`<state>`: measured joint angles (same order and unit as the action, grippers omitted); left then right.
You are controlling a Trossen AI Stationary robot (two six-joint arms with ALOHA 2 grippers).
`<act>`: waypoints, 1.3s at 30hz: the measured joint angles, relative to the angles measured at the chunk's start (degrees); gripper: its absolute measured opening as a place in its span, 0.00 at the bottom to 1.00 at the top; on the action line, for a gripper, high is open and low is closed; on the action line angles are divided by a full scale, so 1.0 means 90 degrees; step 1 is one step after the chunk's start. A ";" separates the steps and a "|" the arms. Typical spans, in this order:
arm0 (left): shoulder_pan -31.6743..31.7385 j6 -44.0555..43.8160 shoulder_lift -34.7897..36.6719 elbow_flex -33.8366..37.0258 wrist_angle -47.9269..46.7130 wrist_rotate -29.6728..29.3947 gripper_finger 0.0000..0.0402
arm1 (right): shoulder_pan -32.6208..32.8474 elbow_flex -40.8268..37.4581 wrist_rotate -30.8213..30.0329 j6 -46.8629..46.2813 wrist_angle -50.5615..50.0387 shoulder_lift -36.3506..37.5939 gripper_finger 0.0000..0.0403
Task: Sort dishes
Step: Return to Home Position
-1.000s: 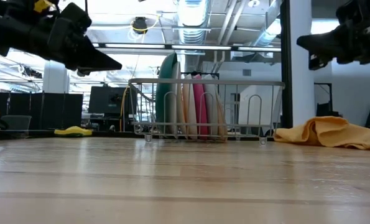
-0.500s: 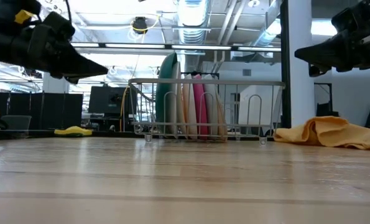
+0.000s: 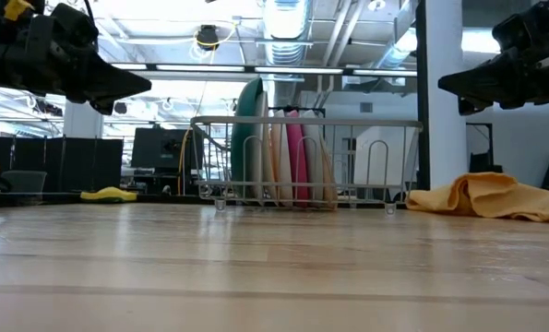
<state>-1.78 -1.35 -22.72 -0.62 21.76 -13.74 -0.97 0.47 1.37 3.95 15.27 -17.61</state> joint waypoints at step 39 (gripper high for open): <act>0.0000 0.0097 0.0002 0.0019 -0.0105 -0.0019 0.00 | -0.0243 -0.0010 -0.0148 -0.0621 -0.1550 0.1952 0.00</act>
<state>-1.78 -0.47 -22.70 -0.45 20.82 -13.91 -3.16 0.38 0.03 -1.64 1.31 -0.04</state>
